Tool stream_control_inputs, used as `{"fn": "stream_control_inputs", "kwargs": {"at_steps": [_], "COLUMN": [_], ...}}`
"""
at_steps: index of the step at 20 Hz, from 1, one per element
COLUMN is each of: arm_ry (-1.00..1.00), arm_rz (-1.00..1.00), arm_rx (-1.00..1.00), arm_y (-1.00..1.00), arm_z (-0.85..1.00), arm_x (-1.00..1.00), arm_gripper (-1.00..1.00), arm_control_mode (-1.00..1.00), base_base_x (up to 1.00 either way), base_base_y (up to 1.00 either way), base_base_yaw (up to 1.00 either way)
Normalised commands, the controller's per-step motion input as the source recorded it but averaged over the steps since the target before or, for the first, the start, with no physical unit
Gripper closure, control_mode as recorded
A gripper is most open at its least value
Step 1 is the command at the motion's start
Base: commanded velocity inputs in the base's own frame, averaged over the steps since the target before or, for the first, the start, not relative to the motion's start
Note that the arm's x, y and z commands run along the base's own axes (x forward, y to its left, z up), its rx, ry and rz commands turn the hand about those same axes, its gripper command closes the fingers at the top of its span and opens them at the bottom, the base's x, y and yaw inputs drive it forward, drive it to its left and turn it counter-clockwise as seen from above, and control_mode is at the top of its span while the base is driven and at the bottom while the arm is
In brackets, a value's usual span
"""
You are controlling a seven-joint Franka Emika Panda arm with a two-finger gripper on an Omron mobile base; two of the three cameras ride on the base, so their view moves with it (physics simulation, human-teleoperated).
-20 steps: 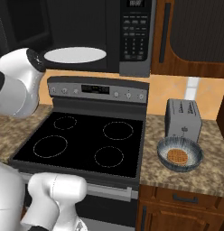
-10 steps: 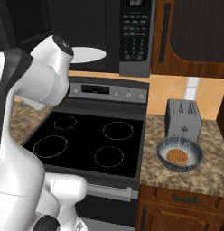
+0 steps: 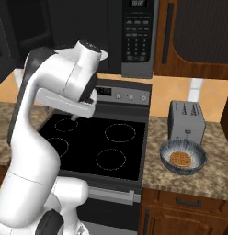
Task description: Open the microwave, place the bowl with waffle inside the microwave, then close the microwave door and turn it on.
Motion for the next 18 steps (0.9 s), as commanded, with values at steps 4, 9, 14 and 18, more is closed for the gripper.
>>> {"fn": "stream_control_inputs", "kwargs": {"at_steps": [4,9,14,18], "arm_ry": [-0.05,0.04,0.05,0.0], "arm_rz": [0.0,-0.06,-0.13,-0.1], "arm_rx": [-0.35,-0.31,-0.14,-0.1], "arm_y": [-1.0,-0.97,-1.0,-0.78], "arm_z": [-0.75,-0.32,-0.26,-0.3], "arm_x": [0.35,0.0,0.14,0.19], "arm_gripper": [-1.0,-1.0,-1.0,-1.0], "arm_control_mode": [-1.0,-1.0,-1.0,-1.0], "base_base_x": [0.0,0.0,0.0,0.0], "base_base_y": [0.0,0.0,0.0,0.0], "base_base_yaw": [0.0,0.0,0.0,0.0]}}
